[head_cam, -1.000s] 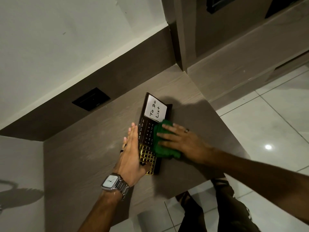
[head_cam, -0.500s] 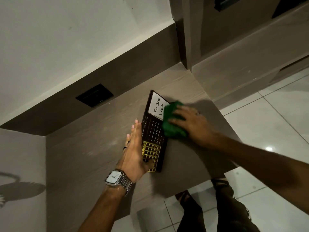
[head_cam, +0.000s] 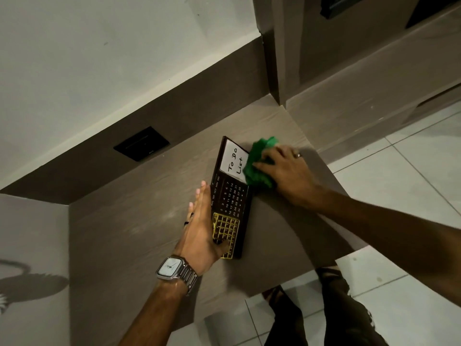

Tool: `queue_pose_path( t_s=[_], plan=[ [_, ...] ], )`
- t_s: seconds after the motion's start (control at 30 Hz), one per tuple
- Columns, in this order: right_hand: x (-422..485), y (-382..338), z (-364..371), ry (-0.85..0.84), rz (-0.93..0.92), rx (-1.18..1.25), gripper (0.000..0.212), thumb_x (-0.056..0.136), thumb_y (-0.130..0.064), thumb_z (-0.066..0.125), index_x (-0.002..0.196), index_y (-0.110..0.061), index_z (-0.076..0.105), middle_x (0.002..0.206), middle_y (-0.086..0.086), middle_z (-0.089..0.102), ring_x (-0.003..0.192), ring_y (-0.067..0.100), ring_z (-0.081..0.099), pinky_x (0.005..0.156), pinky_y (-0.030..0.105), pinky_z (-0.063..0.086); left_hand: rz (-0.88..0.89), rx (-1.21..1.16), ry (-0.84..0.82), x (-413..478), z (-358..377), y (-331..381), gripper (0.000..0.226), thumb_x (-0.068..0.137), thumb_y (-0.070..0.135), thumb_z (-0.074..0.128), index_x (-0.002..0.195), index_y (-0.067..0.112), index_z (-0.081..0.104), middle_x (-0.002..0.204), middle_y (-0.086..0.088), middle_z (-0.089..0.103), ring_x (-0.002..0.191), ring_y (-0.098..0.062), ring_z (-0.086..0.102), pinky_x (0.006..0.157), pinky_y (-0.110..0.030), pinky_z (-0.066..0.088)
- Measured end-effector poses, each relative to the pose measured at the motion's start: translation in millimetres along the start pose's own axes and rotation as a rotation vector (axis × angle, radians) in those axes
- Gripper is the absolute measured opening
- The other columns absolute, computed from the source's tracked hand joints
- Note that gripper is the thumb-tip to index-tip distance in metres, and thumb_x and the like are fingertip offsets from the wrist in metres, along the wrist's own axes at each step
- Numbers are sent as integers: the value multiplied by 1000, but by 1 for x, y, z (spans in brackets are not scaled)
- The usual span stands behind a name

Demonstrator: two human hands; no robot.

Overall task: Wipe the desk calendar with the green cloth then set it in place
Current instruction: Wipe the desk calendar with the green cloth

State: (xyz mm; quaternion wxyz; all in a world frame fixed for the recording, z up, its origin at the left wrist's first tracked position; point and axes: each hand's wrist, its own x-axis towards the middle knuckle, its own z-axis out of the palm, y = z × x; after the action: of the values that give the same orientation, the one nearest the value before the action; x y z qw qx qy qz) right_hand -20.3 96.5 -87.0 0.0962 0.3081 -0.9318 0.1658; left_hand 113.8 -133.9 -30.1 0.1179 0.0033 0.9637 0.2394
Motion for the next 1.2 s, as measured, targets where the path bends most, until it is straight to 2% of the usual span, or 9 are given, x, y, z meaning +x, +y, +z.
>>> queue_pose_path(
  t_s=[0.1, 0.27, 0.37, 0.5, 0.63, 0.77, 0.93, 1.07, 1.2],
  plan=[
    [4, -11, -2, 11, 49, -6, 46, 75, -28, 76, 120, -23, 66, 120, 10, 55, 114, 33, 42, 90, 51, 40, -2, 3, 3, 0, 0, -1, 152, 54, 19, 90, 146, 40, -29, 166, 5, -11, 152, -18, -8, 120, -47, -4],
    [-50, -51, 15, -38, -322, 146, 48, 66, -31, 79, 112, -27, 69, 117, 1, 64, 115, 27, 42, 91, 43, 40, 1, 38, 2, -1, 1, -3, 154, 54, 18, 92, 148, 34, -28, 166, 4, -11, 153, -18, -8, 122, -48, 0],
    [-20, -20, 7, -42, -162, 128, 44, 71, -30, 76, 114, -24, 68, 119, 4, 63, 115, 30, 43, 91, 45, 39, 0, 30, 3, 0, 1, -4, 152, 54, 18, 90, 147, 39, -29, 166, 6, -13, 152, -15, -10, 122, -47, -2],
    [19, 5, -3, -8, 64, 60, 39, 81, -20, 53, 118, -22, 65, 122, 4, 60, 113, 31, 43, 87, 42, 31, -41, -4, 5, 0, 2, -4, 152, 52, 19, 90, 146, 47, -26, 158, 26, -21, 142, 9, -25, 117, -47, -4],
    [-22, -33, 11, 43, 8, 209, 41, 75, -29, 55, 114, -22, 65, 120, 1, 64, 116, 29, 43, 88, 42, 29, -84, -1, 12, 2, 4, -4, 151, 53, 18, 90, 148, 39, -26, 163, 13, -11, 147, -2, -18, 120, -44, -2],
    [-70, -68, 23, -34, -246, 230, 37, 77, -34, 57, 112, -28, 67, 120, -5, 65, 118, 25, 43, 88, 39, 28, -63, 32, 6, 0, 5, -7, 150, 54, 22, 89, 150, 33, -26, 164, 10, -7, 144, 7, -21, 120, -40, -5],
    [-1, -9, -1, 13, 63, 132, 41, 76, -14, 69, 116, -19, 67, 122, 2, 65, 115, 32, 46, 87, 46, 37, -93, 17, 17, 2, 5, -8, 154, 49, 17, 91, 149, 43, -23, 148, 43, -26, 142, 0, -21, 115, -50, -1],
    [22, 4, -4, -31, 102, 6, 48, 79, -10, 63, 125, -22, 63, 127, -1, 61, 118, 31, 44, 89, 44, 33, -60, 12, 1, 2, 5, -11, 152, 49, 18, 90, 149, 42, -22, 157, 30, -24, 144, 7, -20, 117, -39, -8],
    [-14, -26, 4, 33, 76, 139, 47, 74, -22, 60, 120, -19, 67, 125, 0, 64, 113, 30, 41, 85, 38, 29, -70, 8, 1, 3, 8, -11, 153, 50, 16, 90, 149, 40, -24, 159, 27, -22, 144, 7, -20, 117, -36, -11]
  ],
)
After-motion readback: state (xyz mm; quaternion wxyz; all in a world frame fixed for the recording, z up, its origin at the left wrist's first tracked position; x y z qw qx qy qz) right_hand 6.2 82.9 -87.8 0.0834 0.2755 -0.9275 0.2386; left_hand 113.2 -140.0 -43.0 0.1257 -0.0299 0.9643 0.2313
